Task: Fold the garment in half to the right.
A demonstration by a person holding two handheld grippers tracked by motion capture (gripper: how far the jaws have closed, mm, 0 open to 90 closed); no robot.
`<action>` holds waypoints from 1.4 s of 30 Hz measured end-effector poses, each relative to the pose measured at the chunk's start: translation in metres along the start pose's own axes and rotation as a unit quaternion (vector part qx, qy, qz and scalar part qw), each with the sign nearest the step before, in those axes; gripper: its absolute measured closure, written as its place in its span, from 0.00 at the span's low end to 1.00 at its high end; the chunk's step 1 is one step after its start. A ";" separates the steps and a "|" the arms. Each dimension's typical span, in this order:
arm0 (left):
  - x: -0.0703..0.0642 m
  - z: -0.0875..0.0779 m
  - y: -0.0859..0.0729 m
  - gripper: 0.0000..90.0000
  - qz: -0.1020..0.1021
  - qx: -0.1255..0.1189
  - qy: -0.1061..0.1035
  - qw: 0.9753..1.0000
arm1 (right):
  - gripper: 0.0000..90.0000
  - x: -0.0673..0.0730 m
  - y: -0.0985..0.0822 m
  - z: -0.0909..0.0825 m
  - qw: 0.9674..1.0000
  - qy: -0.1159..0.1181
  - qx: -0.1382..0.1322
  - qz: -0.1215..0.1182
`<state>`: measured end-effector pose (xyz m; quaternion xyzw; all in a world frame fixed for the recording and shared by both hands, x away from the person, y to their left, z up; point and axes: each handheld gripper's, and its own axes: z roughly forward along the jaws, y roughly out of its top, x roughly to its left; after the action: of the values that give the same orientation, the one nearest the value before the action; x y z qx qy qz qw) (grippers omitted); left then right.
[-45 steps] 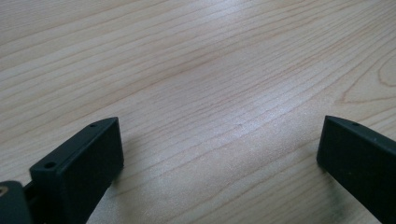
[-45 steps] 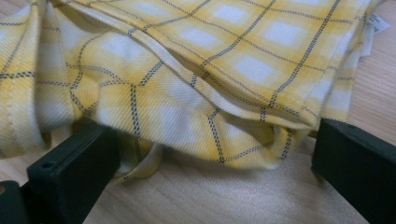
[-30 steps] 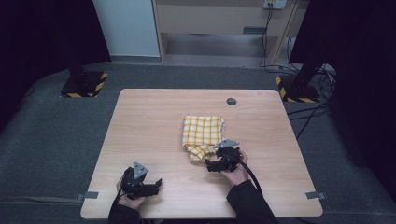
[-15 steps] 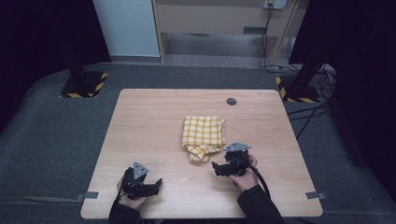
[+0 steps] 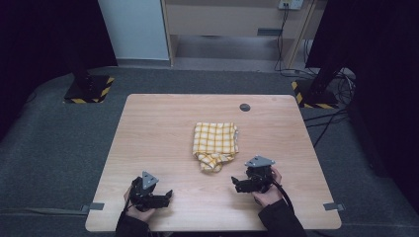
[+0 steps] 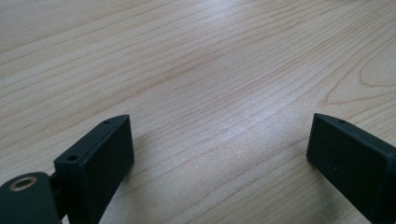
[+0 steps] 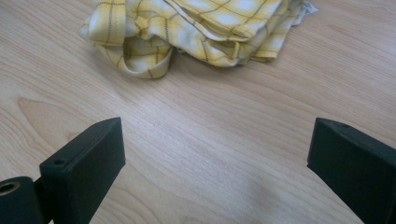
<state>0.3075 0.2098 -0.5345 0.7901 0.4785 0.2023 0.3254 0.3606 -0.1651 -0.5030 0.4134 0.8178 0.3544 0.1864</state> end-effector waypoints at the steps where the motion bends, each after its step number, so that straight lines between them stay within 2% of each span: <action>1: 0.000 0.000 0.000 0.07 0.000 0.000 0.000 1.000 | 0.04 -0.001 -0.002 -0.002 1.000 -0.001 -0.001 0.003; 7: 0.000 0.000 0.000 0.07 0.000 0.001 -0.001 1.000 | 0.04 -0.013 -0.011 -0.015 1.000 0.002 -0.013 0.018; 21: 0.000 0.000 0.000 0.06 0.001 0.001 -0.001 1.000 | 0.04 -0.029 -0.024 -0.038 0.998 0.005 -0.040 0.044; 34: 0.000 0.000 0.000 0.06 0.001 0.001 -0.001 1.000 | 0.04 -0.037 -0.038 -0.036 0.999 0.011 -0.019 0.043; 42: 0.000 0.000 0.000 0.07 0.002 -0.001 -0.003 1.000 | 0.04 -0.047 -0.053 -0.035 0.999 0.017 0.000 0.047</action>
<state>0.3071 0.2095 -0.5344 0.7915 0.4756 0.2011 0.3270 0.3384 -0.2400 -0.5179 0.4455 0.8005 0.3695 0.1556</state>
